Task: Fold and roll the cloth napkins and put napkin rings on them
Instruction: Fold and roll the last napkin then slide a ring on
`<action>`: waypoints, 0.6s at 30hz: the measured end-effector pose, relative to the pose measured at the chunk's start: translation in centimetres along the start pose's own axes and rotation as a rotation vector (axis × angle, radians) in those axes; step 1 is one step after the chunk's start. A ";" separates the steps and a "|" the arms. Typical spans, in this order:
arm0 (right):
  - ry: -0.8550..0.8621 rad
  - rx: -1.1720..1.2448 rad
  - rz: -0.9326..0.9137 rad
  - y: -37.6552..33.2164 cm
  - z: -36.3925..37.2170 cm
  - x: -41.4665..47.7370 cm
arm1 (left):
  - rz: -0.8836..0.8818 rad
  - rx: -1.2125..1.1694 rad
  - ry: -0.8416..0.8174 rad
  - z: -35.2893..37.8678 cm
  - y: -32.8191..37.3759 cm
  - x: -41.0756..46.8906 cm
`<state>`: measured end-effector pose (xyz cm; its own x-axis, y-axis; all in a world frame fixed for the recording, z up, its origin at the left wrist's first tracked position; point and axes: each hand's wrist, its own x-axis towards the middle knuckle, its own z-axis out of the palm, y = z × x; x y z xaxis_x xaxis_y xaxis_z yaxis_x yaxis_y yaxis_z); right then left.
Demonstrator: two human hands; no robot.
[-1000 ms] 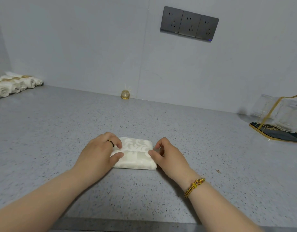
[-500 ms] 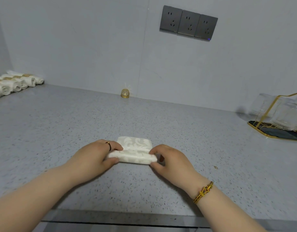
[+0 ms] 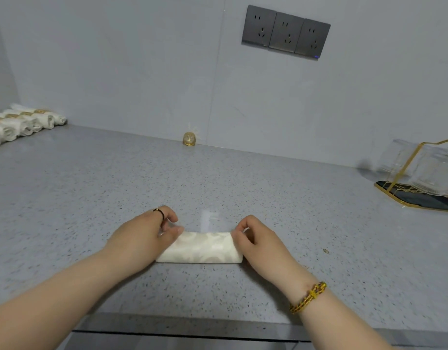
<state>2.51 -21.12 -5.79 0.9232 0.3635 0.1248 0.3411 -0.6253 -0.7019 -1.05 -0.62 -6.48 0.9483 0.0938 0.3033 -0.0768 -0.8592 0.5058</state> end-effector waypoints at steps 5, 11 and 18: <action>0.062 -0.200 -0.009 -0.1 0.7 1.0 | 0.422 0.225 0.141 0.9 0.4 0.2; 0.093 -0.232 -0.076 0.1 0.9 1.3 | 0.465 0.126 -0.113 2.0 1.7 -0.1; 0.142 -0.699 -0.584 1.5 0.0 0.1 | 0.380 0.146 -0.132 2.5 1.3 0.8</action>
<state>3.09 -22.05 -6.85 0.5680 0.6936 0.4431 0.7467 -0.6607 0.0771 0.42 -2.96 -7.60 0.8930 -0.3005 0.3351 -0.3932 -0.8831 0.2558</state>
